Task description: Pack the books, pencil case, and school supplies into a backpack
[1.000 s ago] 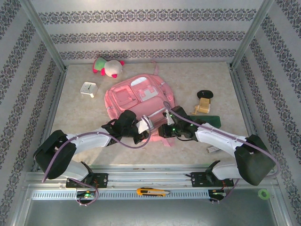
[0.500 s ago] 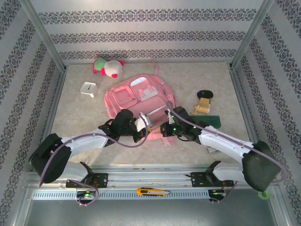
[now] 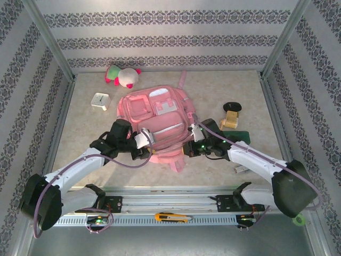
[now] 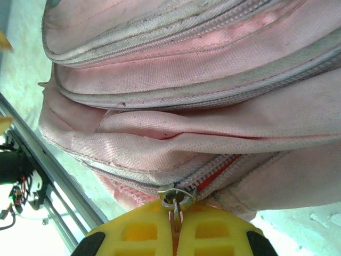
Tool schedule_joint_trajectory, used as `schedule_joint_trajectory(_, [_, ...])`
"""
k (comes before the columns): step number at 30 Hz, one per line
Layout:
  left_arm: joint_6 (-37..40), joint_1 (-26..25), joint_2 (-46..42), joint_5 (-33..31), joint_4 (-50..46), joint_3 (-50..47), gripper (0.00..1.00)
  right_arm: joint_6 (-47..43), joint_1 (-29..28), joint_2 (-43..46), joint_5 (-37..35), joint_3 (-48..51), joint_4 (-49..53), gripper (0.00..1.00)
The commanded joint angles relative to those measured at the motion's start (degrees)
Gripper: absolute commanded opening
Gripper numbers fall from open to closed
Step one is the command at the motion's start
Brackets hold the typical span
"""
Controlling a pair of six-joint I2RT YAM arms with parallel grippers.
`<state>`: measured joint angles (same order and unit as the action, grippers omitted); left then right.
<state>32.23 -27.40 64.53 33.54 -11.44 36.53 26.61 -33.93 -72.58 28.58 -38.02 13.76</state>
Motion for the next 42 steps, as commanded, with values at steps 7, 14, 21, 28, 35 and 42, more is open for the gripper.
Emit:
schedule_joint_trajectory(7, [-7.0,-12.6,6.0,-5.1,8.5,5.7,0.71,-0.4,-2.7,-2.0,3.3,-3.1,-2.5,0.00])
schedule_joint_trajectory(14, [-7.1,-15.4,16.3,-10.8,20.6,6.8,0.62,-0.2,-3.0,-1.5,5.1,-3.5,-2.6,0.00])
schedule_joint_trajectory(21, [-2.1,-14.9,19.7,-7.0,13.8,9.7,0.20,-0.7,-1.4,-1.1,6.3,-3.3,-2.2,0.00])
schedule_joint_trajectory(28, [3.6,-8.6,11.1,-0.3,0.8,7.3,0.00,-5.3,6.7,-0.3,8.4,-2.0,2.6,0.00])
schedule_joint_trajectory(35, [14.5,-3.4,2.3,4.5,-17.4,7.1,0.00,-10.1,11.3,-5.1,11.4,-5.9,5.2,0.00])
schedule_joint_trajectory(42, [9.6,-3.0,-0.6,4.8,-17.7,7.7,0.36,-6.9,5.7,-6.1,11.5,-5.7,-0.2,0.00])
